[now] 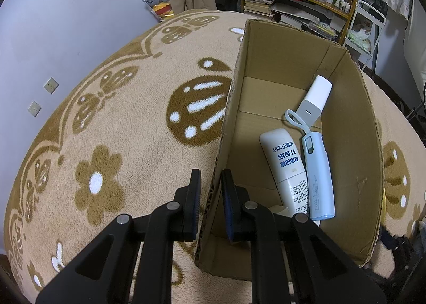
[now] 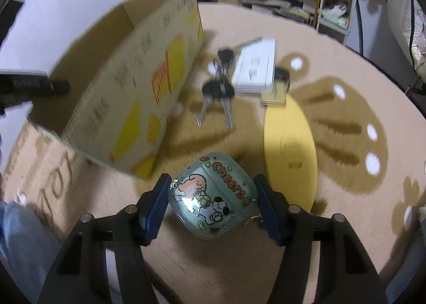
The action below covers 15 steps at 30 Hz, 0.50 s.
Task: Organize rigid objects
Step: 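Grasp the green cartoon tin with the right tool and lift it, then carry the green tin into the box and open the right tool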
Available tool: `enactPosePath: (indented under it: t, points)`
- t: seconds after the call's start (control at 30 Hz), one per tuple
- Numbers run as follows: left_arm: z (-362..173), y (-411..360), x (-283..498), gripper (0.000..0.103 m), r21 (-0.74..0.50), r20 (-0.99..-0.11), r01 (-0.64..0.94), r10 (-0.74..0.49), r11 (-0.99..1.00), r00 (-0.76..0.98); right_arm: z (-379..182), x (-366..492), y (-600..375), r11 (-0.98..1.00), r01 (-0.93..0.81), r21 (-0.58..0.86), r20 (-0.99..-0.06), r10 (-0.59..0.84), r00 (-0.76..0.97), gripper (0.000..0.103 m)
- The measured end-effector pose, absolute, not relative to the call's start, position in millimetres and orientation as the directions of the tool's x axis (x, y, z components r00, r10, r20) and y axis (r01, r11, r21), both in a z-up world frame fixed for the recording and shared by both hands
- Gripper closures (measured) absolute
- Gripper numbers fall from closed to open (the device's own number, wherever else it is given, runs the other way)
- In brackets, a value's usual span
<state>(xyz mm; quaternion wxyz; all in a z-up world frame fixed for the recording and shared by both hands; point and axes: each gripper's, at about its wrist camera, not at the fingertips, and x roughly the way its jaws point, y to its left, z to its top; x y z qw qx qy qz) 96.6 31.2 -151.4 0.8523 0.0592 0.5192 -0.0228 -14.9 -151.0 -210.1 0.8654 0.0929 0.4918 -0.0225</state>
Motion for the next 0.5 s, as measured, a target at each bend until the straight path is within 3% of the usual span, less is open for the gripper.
enactPosePath:
  t: [0.5]
  points:
    - [-152,30,97,0.088,0.083,-0.888,0.103,0.026,0.991,0.459,-131,27,-159,0.973,0.094,0.212,-0.705,0.086,0.704,0.036]
